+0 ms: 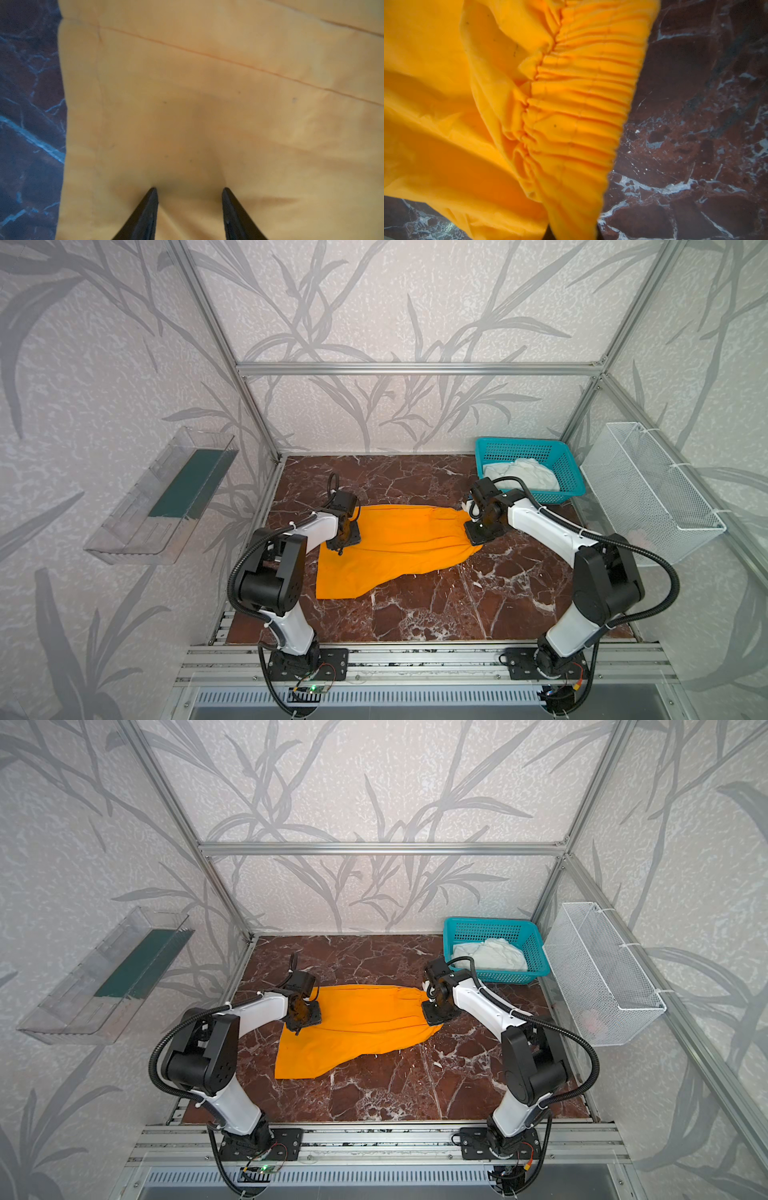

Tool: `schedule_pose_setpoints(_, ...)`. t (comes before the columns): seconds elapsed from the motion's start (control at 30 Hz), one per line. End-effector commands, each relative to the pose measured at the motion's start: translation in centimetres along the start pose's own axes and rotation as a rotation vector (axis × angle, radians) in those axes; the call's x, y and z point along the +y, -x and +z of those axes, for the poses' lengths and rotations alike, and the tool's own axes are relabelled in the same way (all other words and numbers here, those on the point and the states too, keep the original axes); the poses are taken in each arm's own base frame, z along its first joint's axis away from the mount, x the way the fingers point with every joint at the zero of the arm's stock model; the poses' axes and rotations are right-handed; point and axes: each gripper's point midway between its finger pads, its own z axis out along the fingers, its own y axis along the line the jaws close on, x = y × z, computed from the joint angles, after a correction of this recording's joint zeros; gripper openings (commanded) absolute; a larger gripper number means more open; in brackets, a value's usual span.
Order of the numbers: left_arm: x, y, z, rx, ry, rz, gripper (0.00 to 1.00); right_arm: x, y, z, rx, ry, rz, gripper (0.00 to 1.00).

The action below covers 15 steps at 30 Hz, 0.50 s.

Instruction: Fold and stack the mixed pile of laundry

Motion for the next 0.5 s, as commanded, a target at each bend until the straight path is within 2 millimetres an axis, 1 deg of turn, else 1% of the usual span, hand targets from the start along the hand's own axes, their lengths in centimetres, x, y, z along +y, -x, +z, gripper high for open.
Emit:
schedule_pose_setpoints(0.0,1.2,-2.6,1.1,0.097,0.049,0.019,0.5,0.6,-1.5,-0.1,0.043,0.042,0.012,0.04)
schedule_pose_setpoints(0.1,1.5,-2.5,1.1,0.101,0.065,0.019,0.5,0.5,-2.2,0.5,0.057,0.046,0.037,0.05)
schedule_pose_setpoints(0.13,1.5,-2.5,1.0,0.102,0.068,0.02,0.5,0.3,-2.4,0.6,0.061,0.041,0.047,0.1)
schedule_pose_setpoints(0.23,1.6,-2.4,0.9,0.108,0.074,0.021,0.5,-0.5,-2.9,0.3,0.06,0.06,0.091,0.44)
schedule_pose_setpoints(0.27,1.5,-2.3,0.8,0.105,0.075,0.021,0.5,-0.8,-2.9,0.1,0.051,0.074,0.11,0.5)
schedule_pose_setpoints(0.33,1.6,-2.1,0.8,0.104,0.081,0.025,0.5,-1.5,-2.7,-0.3,0.019,0.106,0.144,0.54)
schedule_pose_setpoints(0.47,1.6,-1.7,0.5,0.101,0.093,0.03,0.5,-2.0,-1.4,-1.3,-0.057,0.184,0.184,0.54)
